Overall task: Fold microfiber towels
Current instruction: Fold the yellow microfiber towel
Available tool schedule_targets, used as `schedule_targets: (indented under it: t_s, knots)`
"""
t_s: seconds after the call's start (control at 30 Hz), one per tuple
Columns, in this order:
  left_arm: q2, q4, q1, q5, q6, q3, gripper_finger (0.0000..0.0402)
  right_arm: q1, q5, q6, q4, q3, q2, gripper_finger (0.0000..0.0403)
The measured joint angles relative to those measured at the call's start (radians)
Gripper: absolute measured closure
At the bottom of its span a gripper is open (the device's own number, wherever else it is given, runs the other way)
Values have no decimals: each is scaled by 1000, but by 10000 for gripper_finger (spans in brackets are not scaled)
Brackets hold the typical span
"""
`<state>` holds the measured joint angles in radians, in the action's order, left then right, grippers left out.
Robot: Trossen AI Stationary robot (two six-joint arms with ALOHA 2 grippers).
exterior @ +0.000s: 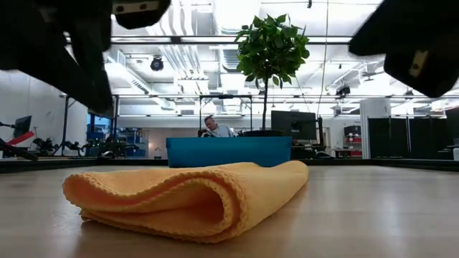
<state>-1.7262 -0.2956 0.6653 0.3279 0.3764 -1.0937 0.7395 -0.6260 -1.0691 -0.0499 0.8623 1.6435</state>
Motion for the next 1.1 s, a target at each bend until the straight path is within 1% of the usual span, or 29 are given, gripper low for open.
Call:
schedule_targets:
  t_s: [0.07,0.13,0.2,0.3,0.4,0.5,0.57,0.67,0.8,0.97,1.03,1.1]
  knots:
    - [-6,-1,-7,-9,89,0,400,9,34,-32,-50,2,14,394]
    - [-18,2,-18,-48,187,0,391,17,58,-88,-27,13,20,394]
    - [-31,4,-22,-84,275,3,372,20,71,-122,-12,28,22,394]
    - [-62,27,-29,-127,374,5,332,22,79,-133,24,54,21,394]
    - [-96,66,-36,-130,463,6,287,21,80,-135,78,97,21,394]
    - [-120,106,-37,-98,550,4,245,21,79,-136,164,150,21,394]
    - [-126,127,-37,-84,594,4,222,21,79,-135,224,187,21,394]
    - [-138,134,-38,-87,607,4,200,21,75,-135,319,249,21,394]
    - [-170,133,-37,-89,610,2,194,21,57,-135,429,327,24,394]
    - [-228,158,-38,-88,646,1,197,21,-8,-136,458,378,28,394]
    - [-253,171,-38,-82,659,0,209,21,-26,-136,457,391,28,394]
    - [-278,173,-39,-81,656,-2,232,21,-31,-136,457,399,28,394]
